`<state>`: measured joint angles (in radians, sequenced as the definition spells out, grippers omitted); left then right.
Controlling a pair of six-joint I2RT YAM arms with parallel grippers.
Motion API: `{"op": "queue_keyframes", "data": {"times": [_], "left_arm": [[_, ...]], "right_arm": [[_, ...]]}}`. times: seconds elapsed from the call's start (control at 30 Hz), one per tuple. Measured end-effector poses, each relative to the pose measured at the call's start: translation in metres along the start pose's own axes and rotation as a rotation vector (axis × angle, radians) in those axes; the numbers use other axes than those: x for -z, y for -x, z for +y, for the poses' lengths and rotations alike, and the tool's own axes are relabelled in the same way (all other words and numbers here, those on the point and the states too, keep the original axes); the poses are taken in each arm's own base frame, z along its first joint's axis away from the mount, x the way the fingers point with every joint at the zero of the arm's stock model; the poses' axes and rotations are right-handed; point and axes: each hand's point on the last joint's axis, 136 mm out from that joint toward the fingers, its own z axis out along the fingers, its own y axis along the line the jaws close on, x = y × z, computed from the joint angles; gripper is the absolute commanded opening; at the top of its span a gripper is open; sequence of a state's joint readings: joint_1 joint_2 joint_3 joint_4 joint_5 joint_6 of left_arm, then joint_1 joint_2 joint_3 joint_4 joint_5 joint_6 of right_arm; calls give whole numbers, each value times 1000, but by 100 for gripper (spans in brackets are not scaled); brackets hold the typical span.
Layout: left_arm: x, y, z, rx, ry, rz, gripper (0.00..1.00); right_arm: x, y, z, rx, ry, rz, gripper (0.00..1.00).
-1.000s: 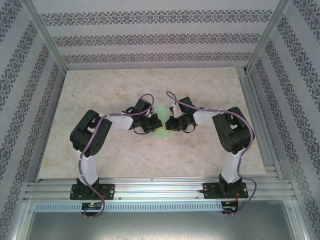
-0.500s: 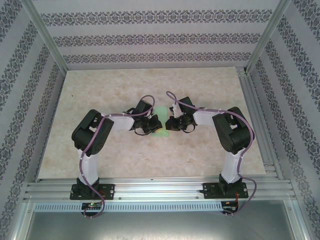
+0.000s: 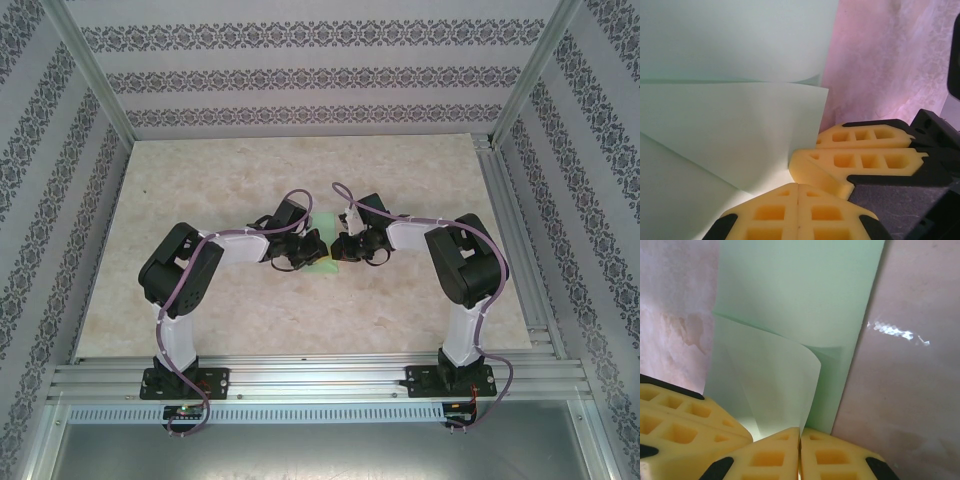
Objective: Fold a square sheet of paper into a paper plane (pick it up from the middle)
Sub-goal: Fold the triangle a second time at the center of the table.
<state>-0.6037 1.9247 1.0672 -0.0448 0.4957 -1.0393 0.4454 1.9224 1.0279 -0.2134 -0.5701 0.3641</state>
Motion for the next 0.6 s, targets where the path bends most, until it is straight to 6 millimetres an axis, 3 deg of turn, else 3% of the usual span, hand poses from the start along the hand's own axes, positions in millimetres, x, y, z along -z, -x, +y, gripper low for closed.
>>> {"op": "queue_keyframes", "data": {"times": [0.33, 0.6], "left_arm": [[-10, -3, 15, 32, 29, 20, 0], [-10, -3, 15, 32, 27, 19, 0]], "right_arm": [[0, 0, 0, 0, 0, 0, 9], [1, 0, 4, 3, 3, -3, 19]]}}
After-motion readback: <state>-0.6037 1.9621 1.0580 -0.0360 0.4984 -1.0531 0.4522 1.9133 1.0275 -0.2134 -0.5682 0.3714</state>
